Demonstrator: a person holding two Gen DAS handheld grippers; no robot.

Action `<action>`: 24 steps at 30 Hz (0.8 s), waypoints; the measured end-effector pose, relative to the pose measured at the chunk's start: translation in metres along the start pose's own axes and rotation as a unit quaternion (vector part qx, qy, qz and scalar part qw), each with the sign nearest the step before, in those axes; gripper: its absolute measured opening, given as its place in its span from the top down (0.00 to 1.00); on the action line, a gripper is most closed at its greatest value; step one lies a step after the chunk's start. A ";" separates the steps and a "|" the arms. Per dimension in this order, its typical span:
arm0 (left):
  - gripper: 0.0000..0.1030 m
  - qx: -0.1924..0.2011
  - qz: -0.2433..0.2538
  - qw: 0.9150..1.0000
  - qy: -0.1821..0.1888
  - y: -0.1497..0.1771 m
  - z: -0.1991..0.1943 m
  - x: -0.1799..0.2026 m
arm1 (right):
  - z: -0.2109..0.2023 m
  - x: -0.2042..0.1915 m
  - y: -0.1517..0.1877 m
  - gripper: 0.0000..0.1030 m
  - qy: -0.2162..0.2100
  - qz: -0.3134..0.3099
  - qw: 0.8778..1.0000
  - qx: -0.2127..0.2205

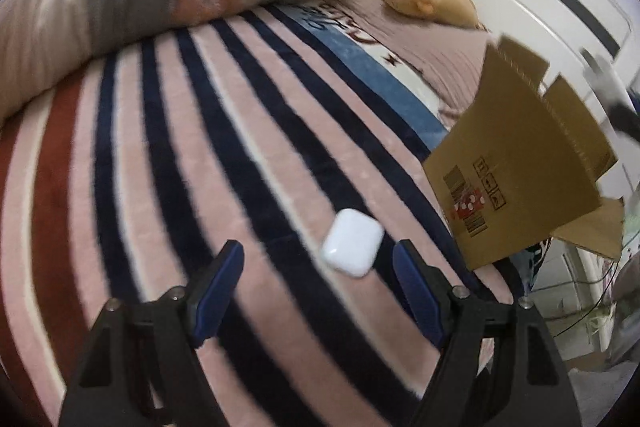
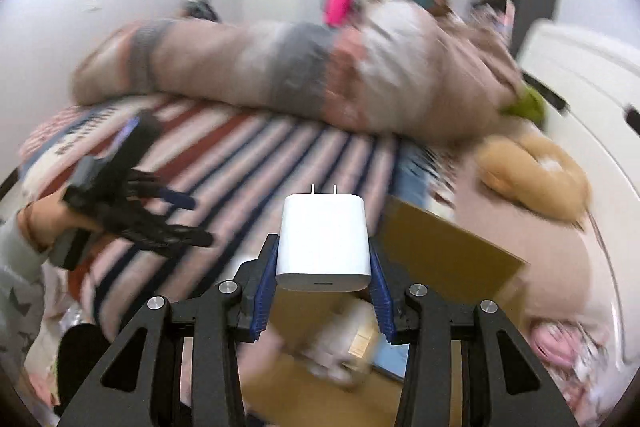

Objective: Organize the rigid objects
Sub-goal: 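Grasp the white charger with the right gripper and drop it into the box, then grasp the white earbud case with the left gripper and drop it into the box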

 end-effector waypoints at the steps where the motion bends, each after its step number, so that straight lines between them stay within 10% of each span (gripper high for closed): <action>1: 0.28 -0.004 0.008 1.000 0.002 0.000 0.009 0.006 | 0.005 0.015 0.003 0.63 0.003 0.015 1.000 -0.017; 7: 0.29 -0.033 0.048 0.998 -0.007 0.004 0.065 0.032 | 0.034 0.057 0.025 0.63 -0.008 0.054 0.995 -0.083; 12: 0.51 -0.030 0.067 0.997 -0.033 0.007 0.078 0.042 | 0.029 0.064 0.033 0.61 -0.001 0.037 0.996 -0.078; 24: 0.61 0.039 0.060 0.995 -0.070 -0.009 0.000 0.042 | 0.020 0.063 0.034 0.54 -0.023 0.043 0.998 -0.051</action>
Point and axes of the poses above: each gripper's, at about its wrist camera, not at the fingertips, and z roughly the way its jaws point, x to its right, y to its underside, the point moved 3 cm from there along z, roughly the way its jaws point, and after that the axes turned 2 degrees about -y, right-handed, at the moved point
